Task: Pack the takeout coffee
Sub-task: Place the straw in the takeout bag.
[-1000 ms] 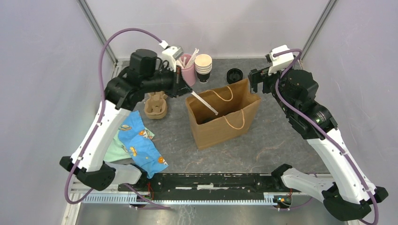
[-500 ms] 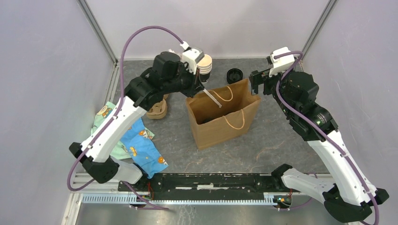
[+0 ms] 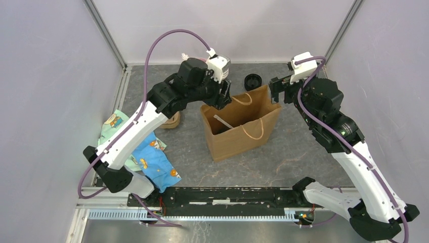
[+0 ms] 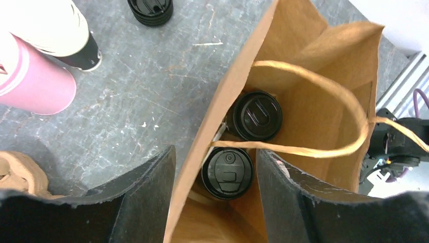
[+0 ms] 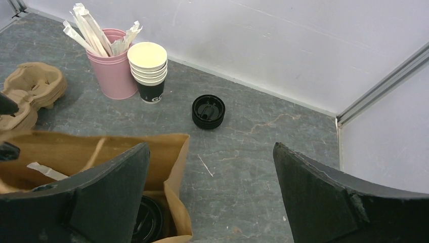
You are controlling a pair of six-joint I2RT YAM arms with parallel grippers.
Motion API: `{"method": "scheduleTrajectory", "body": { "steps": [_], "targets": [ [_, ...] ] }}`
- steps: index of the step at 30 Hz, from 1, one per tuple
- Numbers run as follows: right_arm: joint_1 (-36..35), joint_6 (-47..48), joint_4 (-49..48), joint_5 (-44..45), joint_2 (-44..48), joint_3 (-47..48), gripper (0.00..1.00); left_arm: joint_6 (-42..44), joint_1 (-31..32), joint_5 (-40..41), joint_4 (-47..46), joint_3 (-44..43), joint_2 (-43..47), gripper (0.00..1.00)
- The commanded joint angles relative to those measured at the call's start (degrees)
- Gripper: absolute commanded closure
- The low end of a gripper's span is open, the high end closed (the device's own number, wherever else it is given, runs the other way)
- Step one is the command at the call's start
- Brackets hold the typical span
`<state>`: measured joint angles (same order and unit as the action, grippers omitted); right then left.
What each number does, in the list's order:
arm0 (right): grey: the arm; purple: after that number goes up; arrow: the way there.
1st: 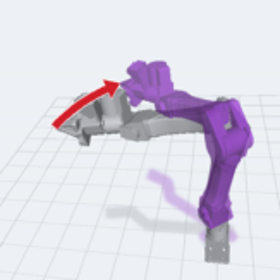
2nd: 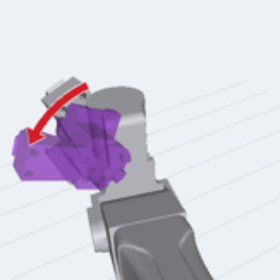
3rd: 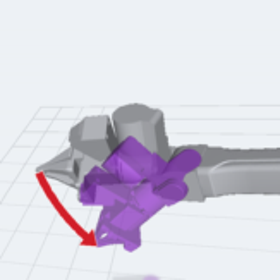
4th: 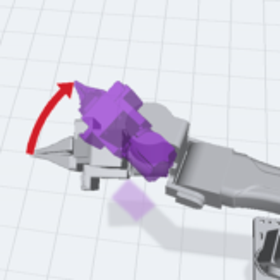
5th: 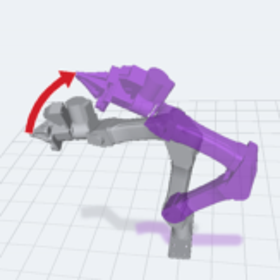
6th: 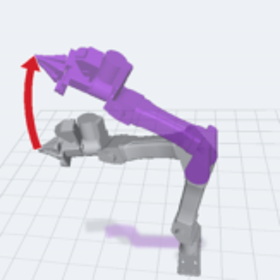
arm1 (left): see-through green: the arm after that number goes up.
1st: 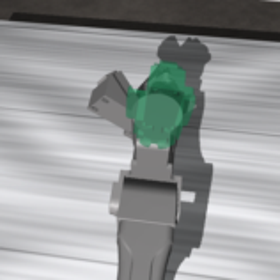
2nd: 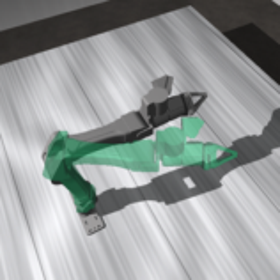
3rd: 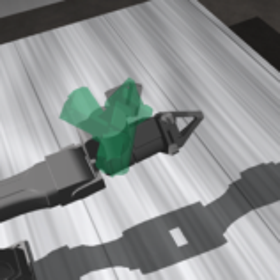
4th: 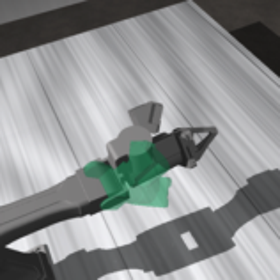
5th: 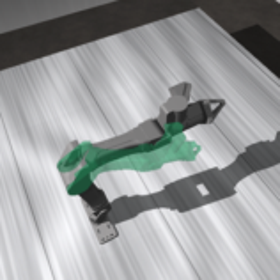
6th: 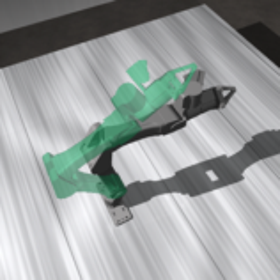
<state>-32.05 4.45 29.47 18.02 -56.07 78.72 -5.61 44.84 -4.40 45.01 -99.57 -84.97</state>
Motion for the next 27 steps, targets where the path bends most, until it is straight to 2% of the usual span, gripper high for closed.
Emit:
{"method": "scheduleTrajectory", "body": {
  "steps": [1, 5, 9, 12, 16, 20, 23, 27],
  "targets": [
    [-0.2, 1.4, -0.8, 0.8, 1.3, 0.0, 0.02, 2.2, -1.9, 1.8, -4.6, -1.8, 3.6, 0.34],
    [-0.2, 2.4, -0.8, 1.4, 1.6, -0.1, 0.02, -0.9, -6.9, -0.9, -12.8, 3.1, 8.5, 0.38],
    [-0.1, 3.3, -1.0, 1.6, 1.8, -0.3, 0.02, -8.5, -17.8, -9.2, -19.7, 5.7, 8.0, 0.29],
    [-0.2, 3.9, -1.1, 1.8, 1.8, -0.1, 0.02, -10.8, -21.3, -6.1, -14.2, -2.8, 0.7, 0.25],
    [-0.2, 4.5, -0.7, 2.2, 1.8, 0.3, 0.02, -12.7, -23.5, 2.1, -4.3, -15.5, -10.9, 0.28],
    [-0.2, 4.9, -0.8, 3.2, 2.4, -0.3, 0.02, -10.4, -24.3, 6.9, -5.5, -18.6, -16.7, 0.28],
    [-0.1, 5.0, -0.6, 3.2, 2.5, -0.3, 0.02, -10.9, -25.5, 11.0, -4.1, -22.8, -22.2, 0.37],
    [-0.2, 5.5, -0.6, 3.5, 2.7, -0.1, 0.02, -11.3, -26.6, 11.1, -5.5, -25.4, -27.7, 0.40]
  ]
}}
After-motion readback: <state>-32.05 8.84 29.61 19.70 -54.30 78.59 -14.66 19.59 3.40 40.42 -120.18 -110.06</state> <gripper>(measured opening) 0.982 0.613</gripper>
